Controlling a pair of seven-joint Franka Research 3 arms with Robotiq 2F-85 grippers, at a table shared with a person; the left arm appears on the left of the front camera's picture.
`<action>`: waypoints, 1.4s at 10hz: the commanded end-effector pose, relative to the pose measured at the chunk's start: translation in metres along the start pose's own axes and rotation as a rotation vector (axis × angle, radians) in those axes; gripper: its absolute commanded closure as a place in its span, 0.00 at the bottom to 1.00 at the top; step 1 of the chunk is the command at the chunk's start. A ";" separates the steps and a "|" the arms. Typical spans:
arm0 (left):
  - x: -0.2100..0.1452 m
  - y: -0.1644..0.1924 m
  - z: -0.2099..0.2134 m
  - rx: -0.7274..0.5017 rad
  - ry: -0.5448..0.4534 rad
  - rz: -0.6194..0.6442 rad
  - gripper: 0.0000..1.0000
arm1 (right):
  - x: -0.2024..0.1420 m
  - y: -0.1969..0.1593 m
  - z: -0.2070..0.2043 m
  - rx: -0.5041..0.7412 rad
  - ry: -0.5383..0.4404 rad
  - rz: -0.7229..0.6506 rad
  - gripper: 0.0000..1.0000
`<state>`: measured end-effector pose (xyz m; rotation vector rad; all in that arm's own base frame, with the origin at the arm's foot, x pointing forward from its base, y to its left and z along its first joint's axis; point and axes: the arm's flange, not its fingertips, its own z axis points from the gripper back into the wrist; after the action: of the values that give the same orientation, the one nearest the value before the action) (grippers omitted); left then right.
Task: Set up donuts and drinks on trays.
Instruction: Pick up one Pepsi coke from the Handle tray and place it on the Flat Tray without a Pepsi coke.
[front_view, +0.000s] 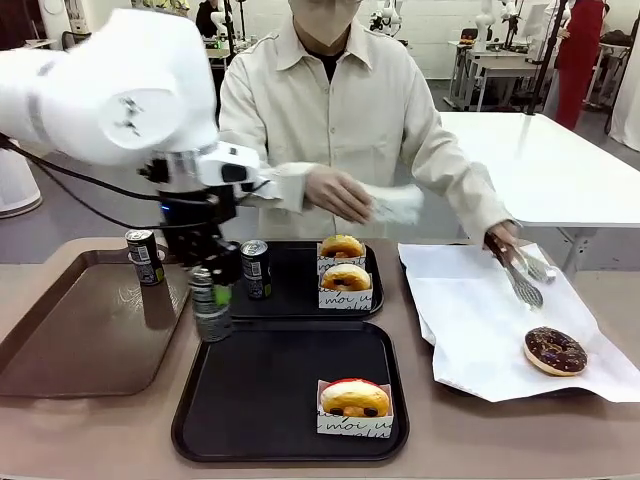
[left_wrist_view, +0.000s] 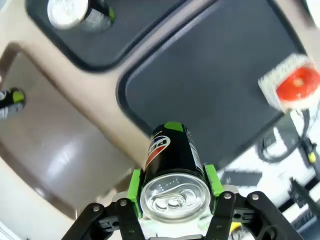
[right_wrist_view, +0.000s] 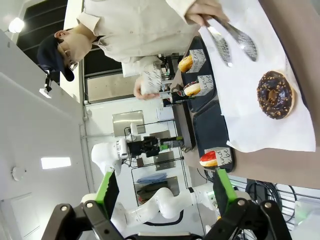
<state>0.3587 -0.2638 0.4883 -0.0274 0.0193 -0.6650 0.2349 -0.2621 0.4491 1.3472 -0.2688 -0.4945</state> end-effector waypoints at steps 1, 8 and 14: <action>-0.086 0.029 0.042 -0.035 0.030 -0.073 0.41 | 0.000 0.000 0.000 0.007 0.003 -0.001 0.00; -0.117 0.068 0.038 -0.048 0.048 -0.012 0.41 | 0.000 0.000 0.000 0.007 0.003 -0.001 0.00; -0.045 0.029 0.012 0.068 0.008 0.019 0.41 | 0.000 0.000 0.000 0.007 0.003 -0.001 0.00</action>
<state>0.3310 -0.1983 0.5016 0.0000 0.0190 -0.6670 0.2349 -0.2622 0.4492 1.3473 -0.2691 -0.4945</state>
